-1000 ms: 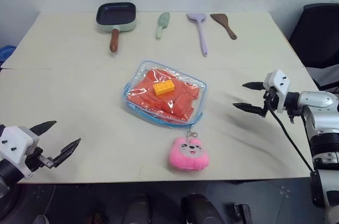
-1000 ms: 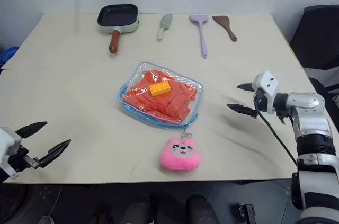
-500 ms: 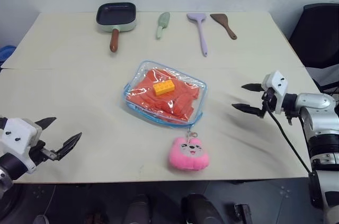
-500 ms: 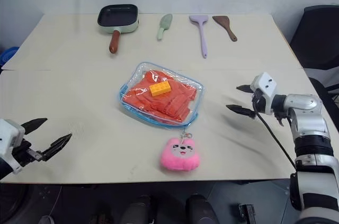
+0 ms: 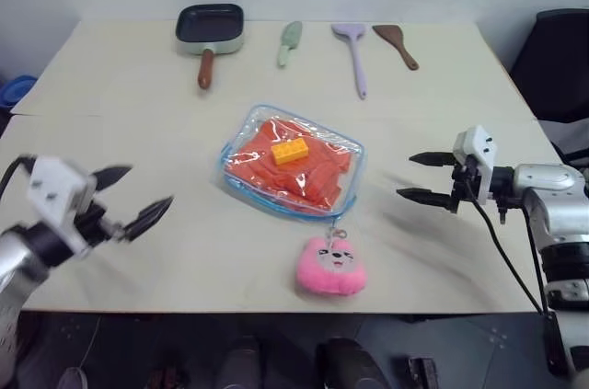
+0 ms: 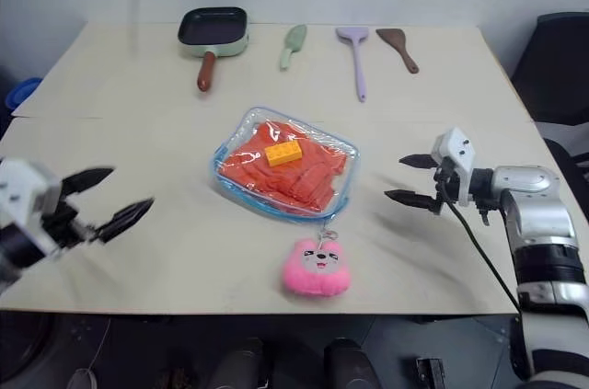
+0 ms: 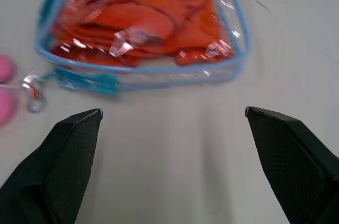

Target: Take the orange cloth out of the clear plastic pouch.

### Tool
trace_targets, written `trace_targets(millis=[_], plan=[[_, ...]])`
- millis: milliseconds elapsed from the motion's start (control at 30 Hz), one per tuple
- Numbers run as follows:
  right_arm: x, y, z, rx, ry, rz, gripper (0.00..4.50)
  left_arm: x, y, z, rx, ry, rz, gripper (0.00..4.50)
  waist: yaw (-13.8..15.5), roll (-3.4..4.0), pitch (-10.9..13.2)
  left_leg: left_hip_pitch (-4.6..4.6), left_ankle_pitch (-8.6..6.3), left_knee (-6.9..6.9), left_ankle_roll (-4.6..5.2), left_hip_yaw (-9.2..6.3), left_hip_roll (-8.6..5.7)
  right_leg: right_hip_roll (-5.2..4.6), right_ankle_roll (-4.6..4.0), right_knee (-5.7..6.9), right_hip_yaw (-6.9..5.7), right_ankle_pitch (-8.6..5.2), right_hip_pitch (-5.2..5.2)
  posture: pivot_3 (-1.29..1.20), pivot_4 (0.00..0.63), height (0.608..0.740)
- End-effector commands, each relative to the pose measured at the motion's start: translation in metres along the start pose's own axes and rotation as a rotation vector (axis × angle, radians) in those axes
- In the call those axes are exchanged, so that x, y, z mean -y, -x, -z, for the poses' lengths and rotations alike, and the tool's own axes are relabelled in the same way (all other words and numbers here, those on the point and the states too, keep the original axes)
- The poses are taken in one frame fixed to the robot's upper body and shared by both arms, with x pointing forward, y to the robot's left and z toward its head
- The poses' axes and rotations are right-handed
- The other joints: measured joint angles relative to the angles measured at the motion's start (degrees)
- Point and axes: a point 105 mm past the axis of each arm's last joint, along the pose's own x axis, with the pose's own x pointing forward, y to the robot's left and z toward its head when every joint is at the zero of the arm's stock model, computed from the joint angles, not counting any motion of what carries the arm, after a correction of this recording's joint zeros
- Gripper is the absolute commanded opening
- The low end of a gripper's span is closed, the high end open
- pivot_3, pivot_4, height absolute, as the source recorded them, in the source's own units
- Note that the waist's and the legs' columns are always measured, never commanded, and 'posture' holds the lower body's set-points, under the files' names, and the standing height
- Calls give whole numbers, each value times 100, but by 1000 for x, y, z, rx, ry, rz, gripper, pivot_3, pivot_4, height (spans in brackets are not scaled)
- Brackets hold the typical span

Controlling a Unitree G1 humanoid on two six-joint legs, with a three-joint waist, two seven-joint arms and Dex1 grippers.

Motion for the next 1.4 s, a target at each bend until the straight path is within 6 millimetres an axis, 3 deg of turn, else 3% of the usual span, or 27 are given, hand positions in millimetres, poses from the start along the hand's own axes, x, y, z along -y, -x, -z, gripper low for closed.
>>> trace_targets(millis=[33,300,400,500,667,833,1100,1333,1400], plan=[[-27,3,-32,53,32,-106,4500,-4,-32,-7,14,-8,81,4476,34,1,1,1,0,0,0,2,-1,0,0,0,1,0,0,0,150,740],[-54,0,-56,77,71,-151,4500,-17,-108,3,-13,-82,220,4476,51,0,1,-14,1,7,-2,6,0,9,1,28,4,1,-24,0,150,740],[-61,1,-62,85,83,-145,4500,-16,-139,4,-3,-77,273,4476,69,-1,1,-108,1,60,-3,4,3,17,2,80,0,1,-120,0,150,740],[-63,2,-64,94,76,-122,4500,-13,-157,3,17,-61,323,4476,64,-3,2,-196,2,125,-4,2,9,25,5,135,-1,3,-208,0,150,740],[-65,4,-59,83,68,-75,4500,0,-176,-2,66,-52,416,4476,58,-7,4,-198,1,150,-2,6,11,23,5,169,0,2,-220,0,150,740],[-68,10,-58,82,56,-32,4500,8,-183,-7,86,-34,476,4476,59,-11,6,-186,15,156,-6,6,12,25,5,183,6,2,-223,0,150,740],[-72,10,-58,85,56,-12,4500,31,-211,9,7,-109,466,4476,68,-17,10,-178,45,156,-13,3,12,27,6,210,6,3,-224,0,150,740],[-74,8,-55,85,57,-12,4500,32,-225,17,-21,-105,396,4476,54,-24,14,-179,52,155,-14,5,10,28,12,218,11,6,-231,0,150,740],[-74,7,-55,81,58,-12,4500,31,-225,20,-22,-90,391,4094,58,-24,14,-180,53,154,-15,10,10,29,11,232,14,6,-242,0,150,740]])
